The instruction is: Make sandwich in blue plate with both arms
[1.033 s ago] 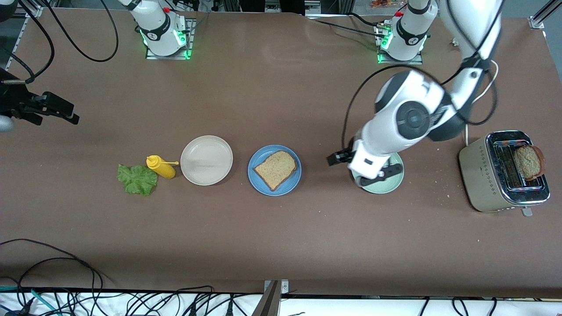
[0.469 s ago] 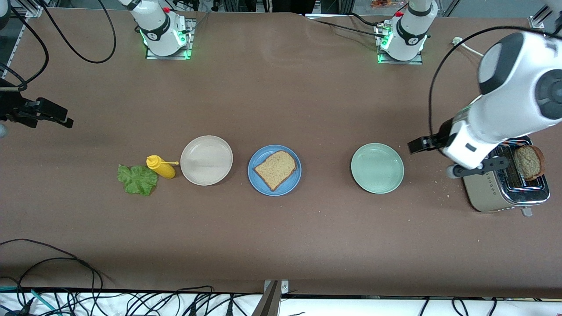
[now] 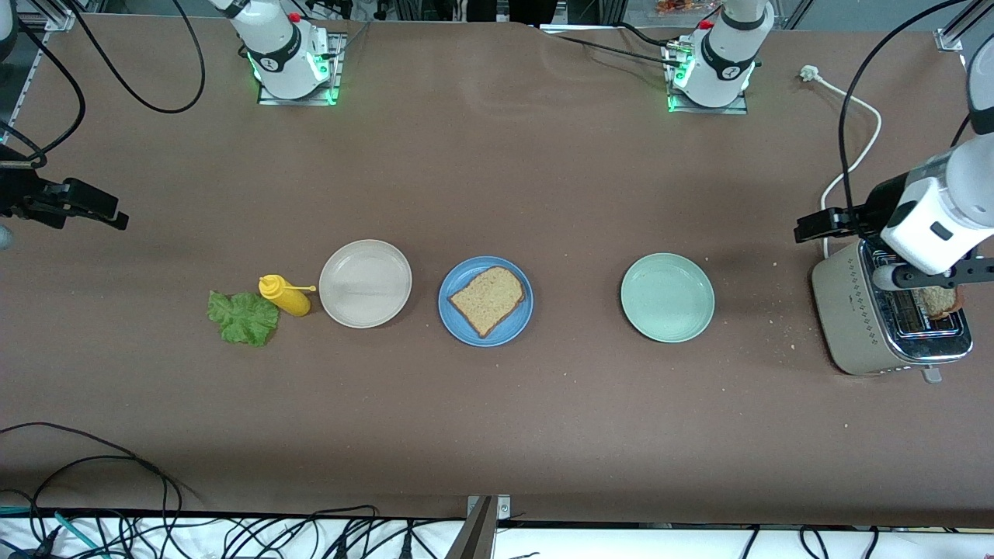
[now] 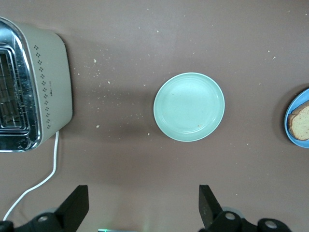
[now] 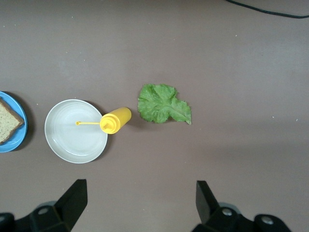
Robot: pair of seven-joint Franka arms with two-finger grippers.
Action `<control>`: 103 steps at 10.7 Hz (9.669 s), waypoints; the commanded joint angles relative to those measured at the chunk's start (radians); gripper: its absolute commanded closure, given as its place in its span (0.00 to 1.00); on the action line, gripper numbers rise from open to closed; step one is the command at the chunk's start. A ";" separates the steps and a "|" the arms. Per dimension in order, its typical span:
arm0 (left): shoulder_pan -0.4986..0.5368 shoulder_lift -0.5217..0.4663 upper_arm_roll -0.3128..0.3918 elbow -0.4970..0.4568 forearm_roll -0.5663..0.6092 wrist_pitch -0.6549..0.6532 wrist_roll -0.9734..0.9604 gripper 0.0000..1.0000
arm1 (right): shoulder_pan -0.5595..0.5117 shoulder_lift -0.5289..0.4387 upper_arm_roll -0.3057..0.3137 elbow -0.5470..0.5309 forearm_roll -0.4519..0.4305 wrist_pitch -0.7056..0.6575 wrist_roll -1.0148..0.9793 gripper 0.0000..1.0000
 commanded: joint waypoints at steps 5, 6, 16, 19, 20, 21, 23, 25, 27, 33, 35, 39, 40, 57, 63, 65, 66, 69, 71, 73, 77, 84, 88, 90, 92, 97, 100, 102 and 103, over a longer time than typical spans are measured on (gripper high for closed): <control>-0.328 -0.080 0.481 -0.002 -0.174 -0.064 0.153 0.04 | 0.045 0.096 0.010 0.013 -0.096 0.003 -0.006 0.00; -0.333 -0.094 0.483 -0.026 -0.168 -0.057 0.155 0.05 | 0.045 0.103 0.012 0.013 -0.081 0.003 -0.001 0.00; -0.300 -0.107 0.439 -0.103 -0.065 0.035 0.139 0.00 | 0.036 0.356 0.004 -0.068 -0.093 0.296 -0.124 0.00; -0.299 -0.096 0.440 -0.094 -0.068 0.037 0.155 0.00 | 0.011 0.467 0.004 -0.123 -0.095 0.491 -0.162 0.00; -0.299 -0.096 0.440 -0.094 -0.071 0.037 0.155 0.00 | 0.010 0.500 0.004 -0.135 -0.093 0.538 -0.161 0.00; -0.300 -0.096 0.440 -0.094 -0.071 0.037 0.155 0.00 | 0.010 0.526 0.004 -0.147 -0.093 0.598 -0.161 0.00; -0.308 -0.087 0.440 -0.094 -0.071 0.037 0.150 0.00 | 0.010 0.560 0.004 -0.180 -0.093 0.681 -0.161 0.00; -0.310 -0.087 0.440 -0.096 -0.068 0.035 0.153 0.00 | 0.010 0.571 0.004 -0.192 -0.093 0.683 -0.159 0.32; -0.311 -0.071 0.440 -0.096 -0.074 0.037 0.152 0.00 | 0.010 0.573 0.004 -0.198 -0.093 0.681 -0.161 0.69; -0.308 -0.070 0.440 -0.096 -0.076 0.040 0.152 0.00 | 0.019 0.306 0.015 -0.269 -0.095 0.519 -0.164 1.00; -0.310 -0.070 0.440 -0.096 -0.076 0.040 0.152 0.00 | 0.026 0.229 0.016 -0.263 -0.092 0.423 -0.161 1.00; -0.311 -0.070 0.440 -0.096 -0.076 0.040 0.152 0.00 | 0.072 0.067 0.016 -0.247 -0.078 0.231 -0.127 1.00; -0.311 -0.071 0.440 -0.096 -0.076 0.040 0.152 0.00 | 0.095 0.060 0.016 -0.217 -0.064 0.173 -0.068 1.00; -0.314 -0.067 0.440 -0.094 -0.071 0.040 0.141 0.00 | 0.758 0.761 -0.152 0.576 0.114 0.228 1.147 1.00; -0.316 -0.067 0.440 -0.094 -0.073 0.040 0.141 0.00 | 0.804 0.815 -0.143 0.572 0.109 0.305 1.244 1.00; -0.316 -0.067 0.440 -0.094 -0.073 0.040 0.141 0.00 | 0.803 0.856 -0.142 0.570 0.100 0.330 1.241 1.00; -0.316 -0.067 0.440 -0.094 -0.073 0.040 0.141 0.00 | 0.803 0.873 -0.142 0.569 0.098 0.347 1.237 1.00; -0.316 -0.067 0.439 -0.094 -0.073 0.040 0.141 0.00 | 0.812 0.904 -0.145 0.564 0.077 0.362 1.237 1.00; -0.317 -0.067 0.440 -0.094 -0.073 0.040 0.141 0.00 | 0.809 0.904 -0.143 0.552 0.071 0.361 1.234 1.00; -0.317 -0.067 0.439 -0.094 -0.073 0.040 0.140 0.00 | 0.807 0.904 -0.145 0.550 0.065 0.359 1.233 0.09; -0.317 -0.067 0.440 -0.094 -0.073 0.040 0.140 0.00 | 0.807 0.883 -0.140 0.532 -0.029 0.359 1.200 0.00; -0.314 -0.067 0.440 -0.094 -0.071 0.040 0.147 0.00 | 0.720 0.684 -0.136 0.358 0.026 0.327 0.876 0.00; -0.314 -0.067 0.440 -0.094 -0.068 0.040 0.150 0.00 | 0.602 0.483 -0.095 0.141 0.063 0.322 0.590 0.00; -0.314 -0.067 0.440 -0.094 -0.068 0.040 0.150 0.00 | 0.524 0.389 -0.054 0.035 0.062 0.318 0.281 0.00; -0.314 -0.067 0.440 -0.094 -0.068 0.040 0.150 0.00 | 0.450 0.303 -0.053 -0.049 0.057 0.306 0.044 0.00; -0.314 -0.067 0.440 -0.094 -0.065 0.040 0.147 0.00 | 0.278 0.251 -0.053 -0.054 0.062 0.181 -0.575 0.00; -0.308 -0.067 0.440 -0.094 -0.065 0.040 0.153 0.00 | 0.198 0.254 -0.053 -0.054 0.092 0.166 -0.879 0.00; -0.310 -0.067 0.440 -0.094 -0.065 0.040 0.152 0.00 | 0.131 0.284 -0.053 -0.057 0.170 0.166 -1.062 0.00; -0.311 -0.067 0.440 -0.094 -0.065 0.040 0.152 0.00 | 0.094 0.307 -0.053 -0.059 0.210 0.166 -1.156 0.00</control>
